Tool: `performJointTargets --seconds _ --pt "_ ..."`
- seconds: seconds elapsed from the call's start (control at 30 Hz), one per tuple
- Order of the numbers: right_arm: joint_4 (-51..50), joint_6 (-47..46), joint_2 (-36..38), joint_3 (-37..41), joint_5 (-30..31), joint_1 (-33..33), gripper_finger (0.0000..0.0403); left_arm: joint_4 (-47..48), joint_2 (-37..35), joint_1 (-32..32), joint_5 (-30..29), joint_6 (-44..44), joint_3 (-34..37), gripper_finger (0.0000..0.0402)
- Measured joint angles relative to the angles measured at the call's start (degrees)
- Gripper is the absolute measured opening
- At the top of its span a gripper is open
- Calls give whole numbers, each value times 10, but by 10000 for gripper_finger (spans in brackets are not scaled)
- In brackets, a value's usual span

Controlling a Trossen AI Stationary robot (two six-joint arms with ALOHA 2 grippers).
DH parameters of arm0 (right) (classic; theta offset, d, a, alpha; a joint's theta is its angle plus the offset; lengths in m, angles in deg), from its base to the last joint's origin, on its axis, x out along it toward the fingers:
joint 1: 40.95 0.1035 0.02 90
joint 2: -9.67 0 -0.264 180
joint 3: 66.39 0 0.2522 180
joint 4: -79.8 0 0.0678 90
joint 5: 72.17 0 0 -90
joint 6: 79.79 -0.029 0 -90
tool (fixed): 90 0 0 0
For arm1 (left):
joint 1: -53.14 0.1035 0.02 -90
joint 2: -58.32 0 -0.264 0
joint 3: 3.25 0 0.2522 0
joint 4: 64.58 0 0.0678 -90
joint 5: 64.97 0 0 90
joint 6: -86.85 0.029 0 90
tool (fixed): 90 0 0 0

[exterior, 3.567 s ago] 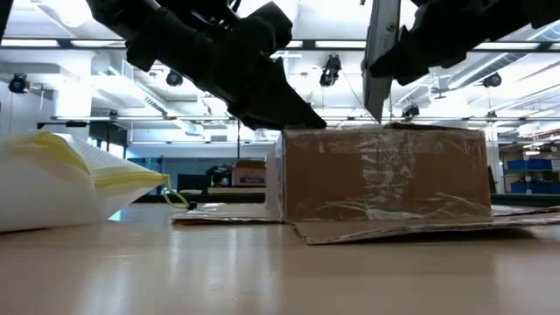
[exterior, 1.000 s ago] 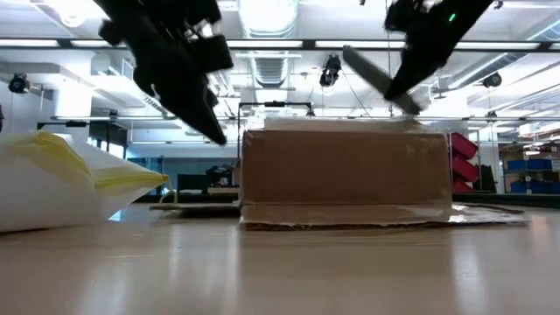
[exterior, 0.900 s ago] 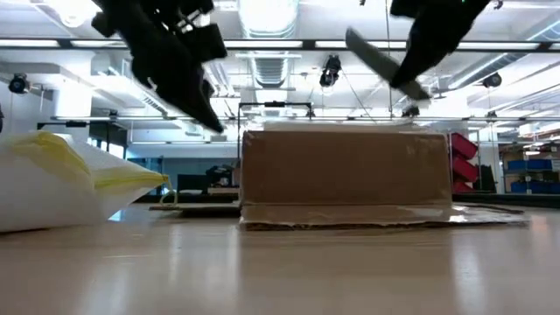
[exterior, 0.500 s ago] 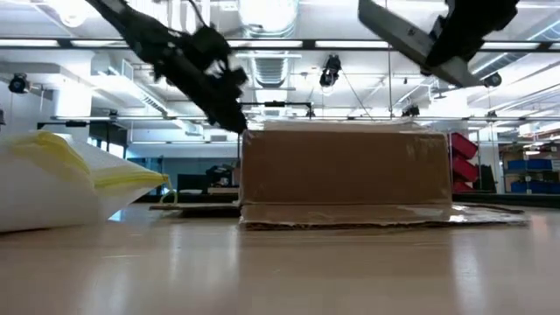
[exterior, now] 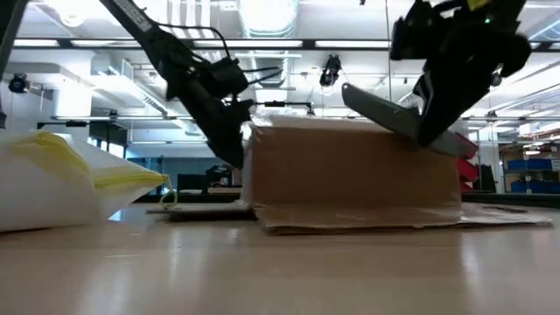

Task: Unpack boxes
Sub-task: Break down the brown box using the gray cutter

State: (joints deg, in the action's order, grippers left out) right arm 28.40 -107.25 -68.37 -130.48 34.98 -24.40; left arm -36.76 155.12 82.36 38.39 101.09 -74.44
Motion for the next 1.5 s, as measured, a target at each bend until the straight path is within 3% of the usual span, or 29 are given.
performJointTargets --seconds 0.23,0.37,0.5,0.67,0.87,1.03,1.27,1.37,1.5 --pt "-5 104 10 -1 11 -97 54 0 -102 -92 -26 -70 108 117" --pt "-4 176 11 -14 25 -153 54 -90 -148 -186 -49 -153 189 117" --pt "-15 236 20 -53 27 -173 54 -139 -186 -282 -118 -225 232 117" --pt "-24 273 33 -119 14 -143 54 -120 -255 -333 -223 -244 227 117" --pt "20 280 18 -154 -24 -101 54 -201 -310 -337 -244 -189 193 117" --pt "85 281 -12 -156 -42 -84 54 -261 -279 -358 -247 -149 166 117" --pt "139 296 -39 -158 -56 -78 54 -263 -206 -373 -279 -107 117 116" --pt "141 297 -39 -158 -56 -73 54 -256 -200 -375 -279 -92 100 89" --pt "143 298 -35 -157 -51 -69 54 -243 -204 -376 -278 -91 91 16"
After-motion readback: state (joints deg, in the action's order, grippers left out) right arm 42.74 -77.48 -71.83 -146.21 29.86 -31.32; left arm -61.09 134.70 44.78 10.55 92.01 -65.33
